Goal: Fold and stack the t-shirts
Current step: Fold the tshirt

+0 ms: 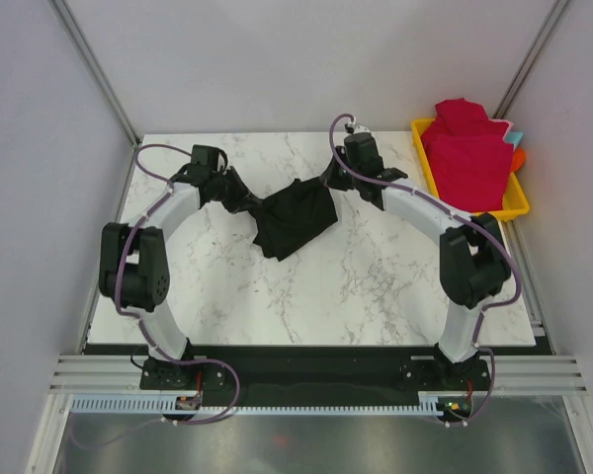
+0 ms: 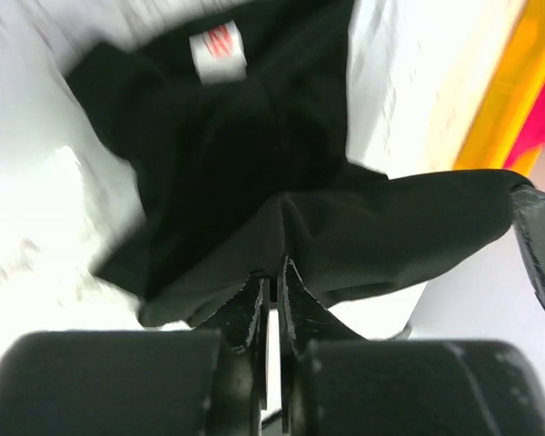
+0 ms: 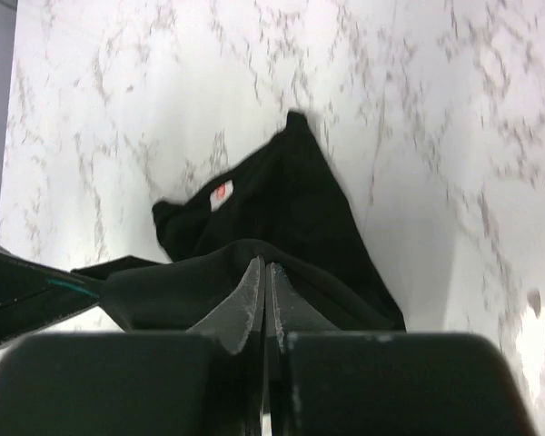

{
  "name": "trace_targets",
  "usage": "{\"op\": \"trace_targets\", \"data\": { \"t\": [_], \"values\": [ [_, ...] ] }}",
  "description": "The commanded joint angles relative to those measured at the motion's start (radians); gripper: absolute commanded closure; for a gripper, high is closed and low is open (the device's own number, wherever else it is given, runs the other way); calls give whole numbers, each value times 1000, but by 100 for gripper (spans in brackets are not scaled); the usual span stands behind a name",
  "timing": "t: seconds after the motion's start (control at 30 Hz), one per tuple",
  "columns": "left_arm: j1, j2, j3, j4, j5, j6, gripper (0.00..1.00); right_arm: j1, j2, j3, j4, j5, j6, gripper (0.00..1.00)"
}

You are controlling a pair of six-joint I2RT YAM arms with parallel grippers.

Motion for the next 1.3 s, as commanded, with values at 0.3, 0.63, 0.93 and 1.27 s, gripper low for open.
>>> {"op": "trace_targets", "data": {
  "t": [0.3,0.63,0.93,1.27],
  "values": [
    [83,213,166,109,-107,-139,10,-69,373,381,97,-149,-63,19],
    [78,49,-30,184,-121,-129,16,-66,279,63,191,-277,-66,26],
    [66,-11,-265,352,-32,-116,19,-12,58,-316,360,-351,-27,34],
    [3,-60,-346,376,-40,-28,21,9,-113,-515,389,-267,7,21]
  ]
}}
